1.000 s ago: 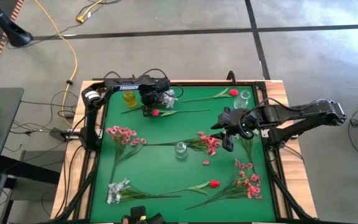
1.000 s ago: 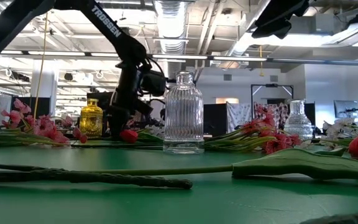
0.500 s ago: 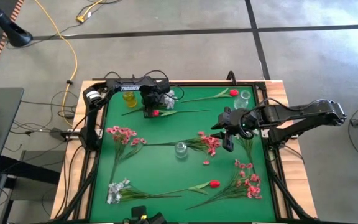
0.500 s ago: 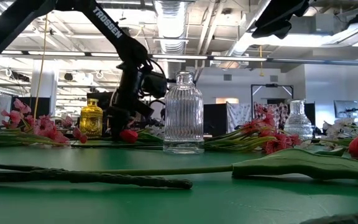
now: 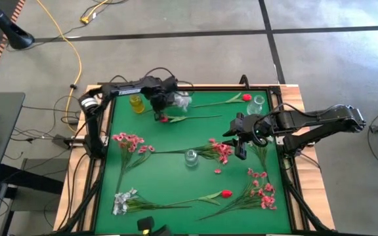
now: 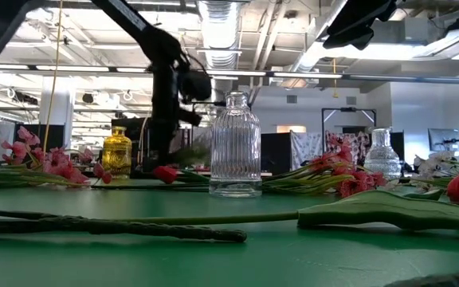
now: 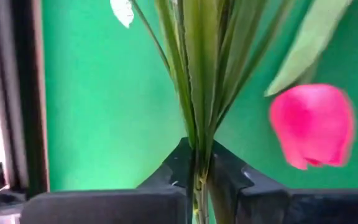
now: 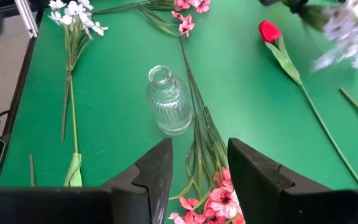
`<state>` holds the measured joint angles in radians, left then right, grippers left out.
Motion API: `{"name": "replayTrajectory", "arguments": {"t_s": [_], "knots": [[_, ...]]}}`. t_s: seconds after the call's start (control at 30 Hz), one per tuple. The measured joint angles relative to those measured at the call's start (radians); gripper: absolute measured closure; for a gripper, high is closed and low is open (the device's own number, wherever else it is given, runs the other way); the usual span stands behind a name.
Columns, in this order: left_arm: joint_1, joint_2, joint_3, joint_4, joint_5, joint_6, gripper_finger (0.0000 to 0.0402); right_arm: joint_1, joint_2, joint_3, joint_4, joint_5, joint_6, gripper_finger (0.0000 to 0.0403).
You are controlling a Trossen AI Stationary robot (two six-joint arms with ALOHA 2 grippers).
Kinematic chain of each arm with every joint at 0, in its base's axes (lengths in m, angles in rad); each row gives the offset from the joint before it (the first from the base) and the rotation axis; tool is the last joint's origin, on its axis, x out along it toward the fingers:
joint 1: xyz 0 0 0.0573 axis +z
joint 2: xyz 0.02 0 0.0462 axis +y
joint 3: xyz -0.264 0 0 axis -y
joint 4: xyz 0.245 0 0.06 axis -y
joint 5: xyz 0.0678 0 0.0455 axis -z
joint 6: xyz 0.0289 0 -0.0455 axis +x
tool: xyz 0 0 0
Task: Sort flowers into vase by color
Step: Put the top white flowers into the yellow vase
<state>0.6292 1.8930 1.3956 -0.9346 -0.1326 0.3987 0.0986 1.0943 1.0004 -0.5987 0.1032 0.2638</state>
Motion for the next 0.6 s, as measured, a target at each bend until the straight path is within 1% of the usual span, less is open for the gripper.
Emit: {"name": "replayTrajectory", "arguments": {"t_s": [0.03,0.17,0.33,0.43,0.6], "knots": [[0.0,-0.026,0.0,0.009,0.025,-0.009,0.0377,0.0,0.0,0.0,0.0,0.0,0.0,0.0223],[0.001,-0.14,0.001,0.046,0.176,-0.065,0.0376,0.0,0.0,0.0,0.0,0.0,0.0,0.0223],[0.0,-0.305,0.001,0.137,0.296,-0.127,0.0382,0.0,0.0,0.0,0.001,-0.001,0.0,0.0223],[0.004,-0.4,0.001,0.198,0.327,-0.145,0.0382,0.0,0.0,0.0,0.001,-0.001,0.0,0.0223],[0.045,-0.54,0.002,0.255,0.331,-0.158,0.038,0.0,0.0,0.0,0.002,-0.001,0.0,0.0223]]}}
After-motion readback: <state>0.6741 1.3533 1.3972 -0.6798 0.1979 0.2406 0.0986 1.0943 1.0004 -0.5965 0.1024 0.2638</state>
